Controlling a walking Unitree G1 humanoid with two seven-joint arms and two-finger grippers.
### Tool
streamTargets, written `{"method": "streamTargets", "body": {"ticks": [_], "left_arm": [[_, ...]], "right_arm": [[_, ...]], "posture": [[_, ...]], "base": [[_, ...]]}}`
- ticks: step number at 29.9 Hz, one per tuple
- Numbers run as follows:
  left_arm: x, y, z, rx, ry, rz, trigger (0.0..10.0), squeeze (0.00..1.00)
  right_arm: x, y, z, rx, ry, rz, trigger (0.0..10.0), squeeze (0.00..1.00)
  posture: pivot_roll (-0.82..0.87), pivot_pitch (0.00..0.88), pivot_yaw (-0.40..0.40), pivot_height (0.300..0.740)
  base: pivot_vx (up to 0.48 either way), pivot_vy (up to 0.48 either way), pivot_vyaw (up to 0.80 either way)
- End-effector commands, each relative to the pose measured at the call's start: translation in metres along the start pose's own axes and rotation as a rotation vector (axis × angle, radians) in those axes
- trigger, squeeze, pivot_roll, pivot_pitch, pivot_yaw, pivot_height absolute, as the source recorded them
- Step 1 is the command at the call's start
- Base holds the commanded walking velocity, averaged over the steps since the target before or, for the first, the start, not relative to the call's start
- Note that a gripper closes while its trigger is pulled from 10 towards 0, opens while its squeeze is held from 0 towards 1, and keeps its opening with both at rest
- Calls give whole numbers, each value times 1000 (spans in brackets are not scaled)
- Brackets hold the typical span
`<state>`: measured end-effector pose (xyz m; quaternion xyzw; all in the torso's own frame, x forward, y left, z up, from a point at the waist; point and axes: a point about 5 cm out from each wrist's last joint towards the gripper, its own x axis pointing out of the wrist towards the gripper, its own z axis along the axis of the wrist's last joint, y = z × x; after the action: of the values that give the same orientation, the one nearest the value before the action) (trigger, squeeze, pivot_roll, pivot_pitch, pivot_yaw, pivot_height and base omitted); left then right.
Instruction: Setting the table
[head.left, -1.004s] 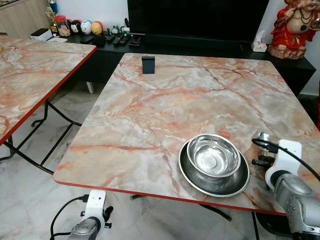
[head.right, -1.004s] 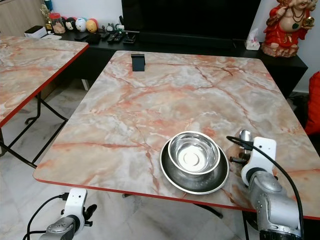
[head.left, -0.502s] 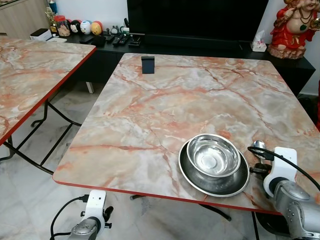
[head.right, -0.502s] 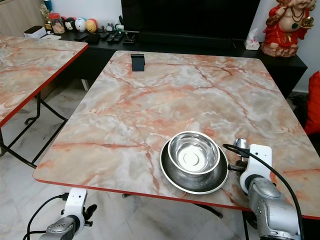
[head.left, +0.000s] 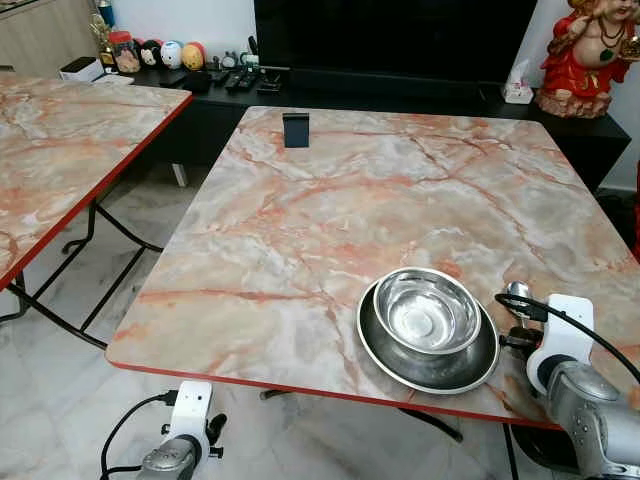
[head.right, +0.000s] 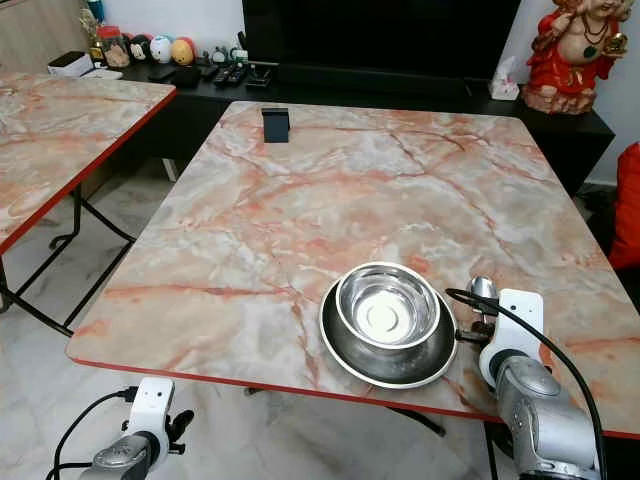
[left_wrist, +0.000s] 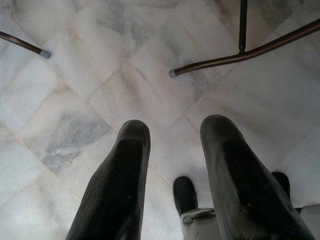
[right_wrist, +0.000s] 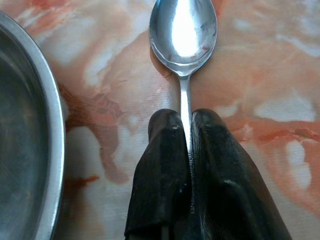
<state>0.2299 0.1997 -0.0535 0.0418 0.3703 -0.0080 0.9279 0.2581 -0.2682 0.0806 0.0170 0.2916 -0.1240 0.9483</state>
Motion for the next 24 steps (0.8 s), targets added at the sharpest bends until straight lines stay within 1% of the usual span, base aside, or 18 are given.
{"method": "streamTargets", "body": {"ticks": [1,5,9,18,19,20,21,24], "left_arm": [[-1,0,-7,10,36,-9,10000,0],[-1,0,-6,12,34,-10,10000,0],[0,-3,-4,35,26,-22,10000,0],[0,-2,-3,34,21,-22,10000,0],[0,-2,-3,35,20,-22,10000,0],[0,-2,-2,36,20,-22,10000,0],[0,-2,-2,37,19,-23,10000,0],[1,-3,0,39,15,-25,10000,0]], "right_arm": [[1,1,-2,2,5,3,10000,0],[3,2,-4,4,9,2,10000,0],[6,4,-5,21,7,1,10000,0],[9,8,-6,32,1,11,10000,0],[9,8,-6,31,0,10,10000,20],[9,8,-6,31,0,9,10000,216],[10,8,-5,31,-1,8,10000,271],[11,9,-4,32,-5,7,10000,278]], "posture": [[-5,0,-28,740],[-5,0,-27,740],[-5,0,-27,740],[5,0,-26,740],[5,0,-26,740],[5,0,-25,740],[5,0,-25,740],[6,0,-24,740]], "base": [[0,0,0],[0,0,0],[0,0,0],[0,0,0],[0,0,0],[0,0,0],[0,0,0],[0,0,0]]}}
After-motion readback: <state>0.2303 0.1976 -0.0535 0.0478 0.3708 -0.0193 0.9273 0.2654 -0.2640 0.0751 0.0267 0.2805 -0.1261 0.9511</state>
